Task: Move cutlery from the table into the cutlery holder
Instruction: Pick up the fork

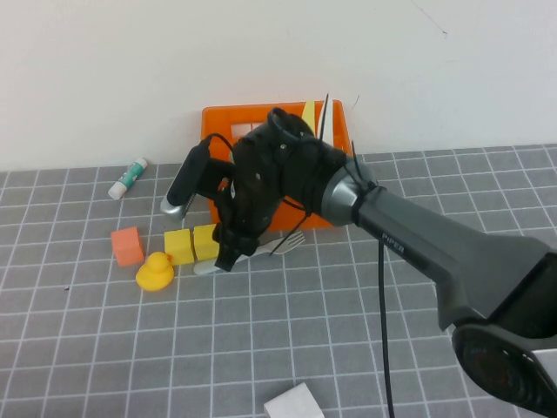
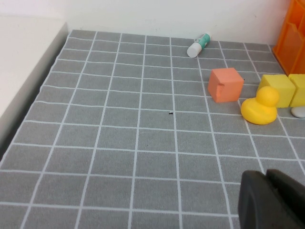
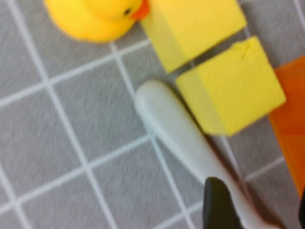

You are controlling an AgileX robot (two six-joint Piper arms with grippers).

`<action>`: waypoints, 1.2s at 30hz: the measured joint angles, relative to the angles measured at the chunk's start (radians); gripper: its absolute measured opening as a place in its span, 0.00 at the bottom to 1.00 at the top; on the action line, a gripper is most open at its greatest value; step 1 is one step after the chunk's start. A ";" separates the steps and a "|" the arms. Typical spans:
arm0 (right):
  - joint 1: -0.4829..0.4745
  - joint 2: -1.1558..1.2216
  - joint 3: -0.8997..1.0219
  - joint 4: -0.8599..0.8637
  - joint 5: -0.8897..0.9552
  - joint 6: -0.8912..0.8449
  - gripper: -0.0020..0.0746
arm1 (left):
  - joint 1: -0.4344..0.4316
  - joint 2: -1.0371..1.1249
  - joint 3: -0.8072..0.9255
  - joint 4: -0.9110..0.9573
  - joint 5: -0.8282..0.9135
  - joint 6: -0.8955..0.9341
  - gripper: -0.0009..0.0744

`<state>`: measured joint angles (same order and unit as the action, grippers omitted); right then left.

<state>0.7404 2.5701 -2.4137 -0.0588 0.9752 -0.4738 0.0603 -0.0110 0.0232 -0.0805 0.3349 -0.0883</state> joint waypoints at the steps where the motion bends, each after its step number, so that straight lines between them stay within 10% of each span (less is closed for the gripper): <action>1: 0.000 0.005 0.000 0.000 -0.012 0.009 0.48 | 0.000 0.000 0.000 0.000 0.000 0.000 0.01; 21: 0.007 0.079 -0.007 -0.038 -0.102 0.085 0.23 | 0.000 0.000 0.000 0.000 0.000 0.004 0.01; 36: 0.009 0.056 -0.008 -0.038 0.192 0.104 0.22 | 0.000 0.000 0.000 0.000 0.000 0.004 0.01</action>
<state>0.7497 2.6256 -2.4217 -0.0971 1.1676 -0.3694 0.0603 -0.0110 0.0232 -0.0805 0.3349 -0.0841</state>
